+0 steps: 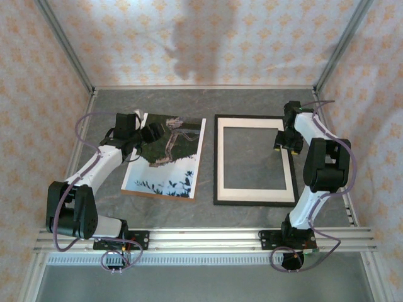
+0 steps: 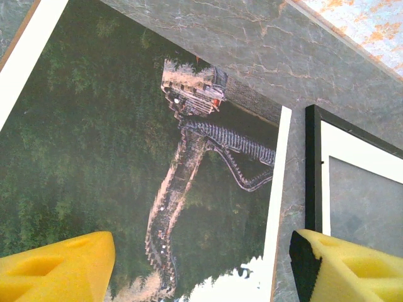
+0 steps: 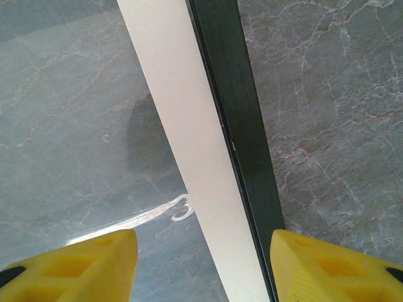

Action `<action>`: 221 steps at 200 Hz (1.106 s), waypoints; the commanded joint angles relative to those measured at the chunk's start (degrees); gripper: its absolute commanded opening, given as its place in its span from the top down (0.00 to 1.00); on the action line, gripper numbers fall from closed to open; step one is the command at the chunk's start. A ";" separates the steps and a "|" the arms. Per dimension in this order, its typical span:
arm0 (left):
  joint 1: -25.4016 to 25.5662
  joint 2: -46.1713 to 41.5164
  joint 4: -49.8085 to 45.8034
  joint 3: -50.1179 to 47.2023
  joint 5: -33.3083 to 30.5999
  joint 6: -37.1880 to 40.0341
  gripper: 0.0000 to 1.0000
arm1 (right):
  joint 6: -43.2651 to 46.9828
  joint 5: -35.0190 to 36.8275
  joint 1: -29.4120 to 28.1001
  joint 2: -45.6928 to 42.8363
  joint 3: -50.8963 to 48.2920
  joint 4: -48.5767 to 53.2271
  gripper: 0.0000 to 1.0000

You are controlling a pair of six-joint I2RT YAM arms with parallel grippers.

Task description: Put the photo into the frame

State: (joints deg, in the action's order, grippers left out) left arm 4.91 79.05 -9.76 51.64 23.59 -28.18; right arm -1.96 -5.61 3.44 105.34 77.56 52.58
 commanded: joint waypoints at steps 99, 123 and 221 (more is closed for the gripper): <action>-3.19 1.87 -1.23 -1.65 -5.02 3.30 0.20 | -10.03 -6.05 -24.19 -16.76 -7.66 -21.84 0.12; -7.41 4.08 1.17 -2.39 -6.11 3.21 0.15 | -15.20 -2.05 -35.42 -12.72 -5.75 -28.94 0.08; -10.71 24.01 -14.95 17.54 -7.94 11.44 0.16 | -26.80 9.88 -49.68 14.08 18.82 -21.58 0.18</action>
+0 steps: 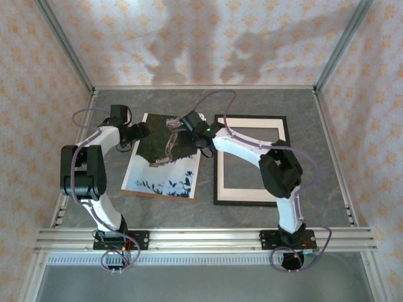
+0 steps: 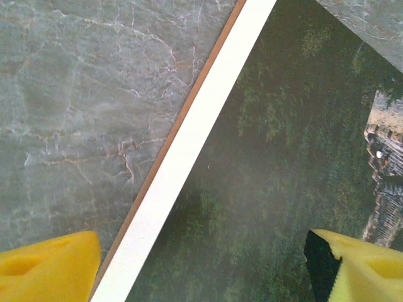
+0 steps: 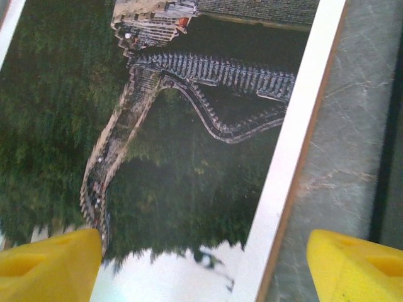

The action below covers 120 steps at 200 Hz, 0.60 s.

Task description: Put the photo into the frame

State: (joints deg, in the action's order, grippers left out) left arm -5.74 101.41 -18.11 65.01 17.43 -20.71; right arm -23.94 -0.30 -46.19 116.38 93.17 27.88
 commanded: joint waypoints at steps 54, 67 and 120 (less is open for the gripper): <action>-0.06 6.18 -9.14 8.09 -1.26 5.81 0.18 | -3.48 1.23 -0.12 8.10 5.75 3.39 0.23; -0.06 6.84 -9.42 8.56 -1.35 5.94 0.17 | -3.34 1.21 -0.12 8.75 5.74 3.67 0.23; -0.06 7.67 -8.24 6.61 -0.79 5.97 0.17 | -3.12 -3.31 -0.12 12.52 6.65 2.44 0.26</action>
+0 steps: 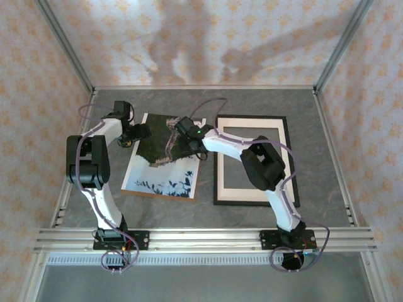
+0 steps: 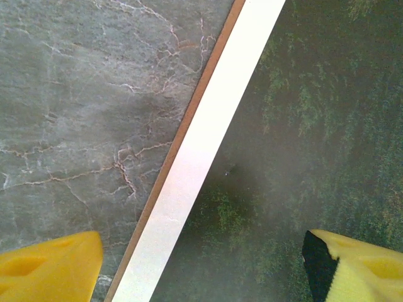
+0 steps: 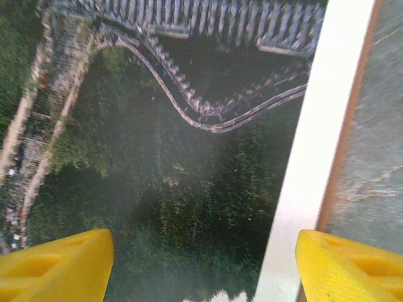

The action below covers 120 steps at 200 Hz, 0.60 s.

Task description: Put the photo into the frame

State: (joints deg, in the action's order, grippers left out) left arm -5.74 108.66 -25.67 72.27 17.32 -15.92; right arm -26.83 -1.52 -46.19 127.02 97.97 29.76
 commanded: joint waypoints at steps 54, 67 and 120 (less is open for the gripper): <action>-0.67 1.66 1.31 -3.83 0.91 0.29 0.17 | -2.02 -5.37 -0.90 3.84 1.52 -3.16 0.32; -0.85 1.40 1.50 -4.10 1.00 0.02 0.17 | -2.34 -5.76 -0.91 4.02 1.58 -3.85 0.33; -1.60 -3.10 4.34 -7.44 -1.27 -1.87 0.18 | -2.89 -8.47 -0.89 5.72 4.37 -5.03 0.34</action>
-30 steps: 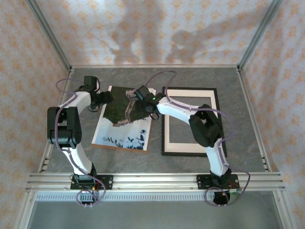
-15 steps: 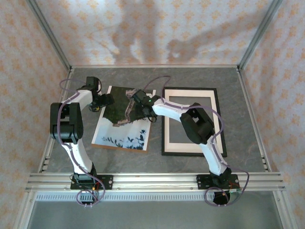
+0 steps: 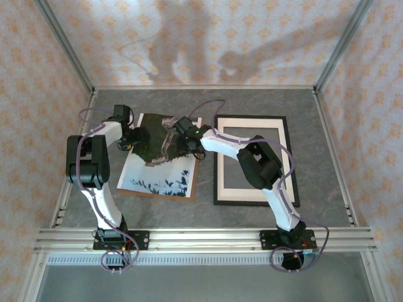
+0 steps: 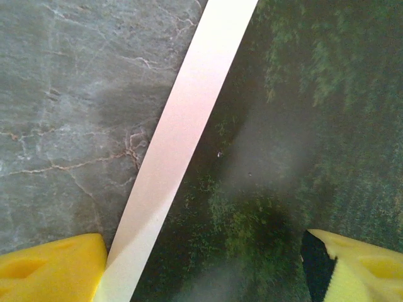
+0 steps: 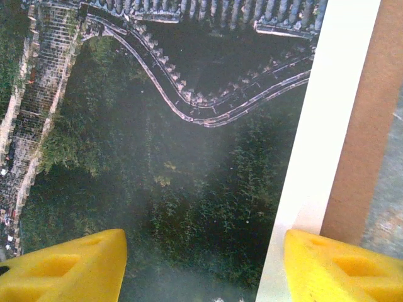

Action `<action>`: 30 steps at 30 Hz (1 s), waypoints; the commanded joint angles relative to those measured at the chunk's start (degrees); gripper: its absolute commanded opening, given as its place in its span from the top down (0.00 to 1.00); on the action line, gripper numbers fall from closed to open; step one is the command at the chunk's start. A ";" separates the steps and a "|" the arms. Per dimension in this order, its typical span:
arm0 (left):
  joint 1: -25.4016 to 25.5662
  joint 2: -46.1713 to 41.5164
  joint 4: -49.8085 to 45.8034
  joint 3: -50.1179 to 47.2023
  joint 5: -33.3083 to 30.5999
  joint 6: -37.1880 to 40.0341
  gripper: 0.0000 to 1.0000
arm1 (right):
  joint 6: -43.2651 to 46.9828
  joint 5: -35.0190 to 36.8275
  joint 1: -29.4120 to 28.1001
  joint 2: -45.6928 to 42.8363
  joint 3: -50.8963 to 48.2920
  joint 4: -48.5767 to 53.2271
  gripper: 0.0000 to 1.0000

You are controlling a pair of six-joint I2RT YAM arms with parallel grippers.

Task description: Put the photo into the frame

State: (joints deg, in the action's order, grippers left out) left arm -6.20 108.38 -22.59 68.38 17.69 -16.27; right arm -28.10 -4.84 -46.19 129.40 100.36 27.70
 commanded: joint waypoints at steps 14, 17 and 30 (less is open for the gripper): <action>-5.04 -6.83 4.89 -7.82 -4.95 -3.85 0.09 | -1.63 -4.65 -0.89 4.27 1.95 -2.65 0.35; -5.01 -5.43 4.14 -7.13 -3.06 -3.83 0.06 | -1.53 -4.67 -0.91 4.37 2.04 -2.57 0.35; -5.04 -2.64 3.41 -6.86 3.15 -4.16 0.09 | -2.32 -6.40 -0.91 4.89 2.65 -3.44 0.35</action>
State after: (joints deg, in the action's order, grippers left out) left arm -11.22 103.50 -18.44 61.32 16.36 -19.64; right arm -28.95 -9.50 -46.46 131.22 102.24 23.40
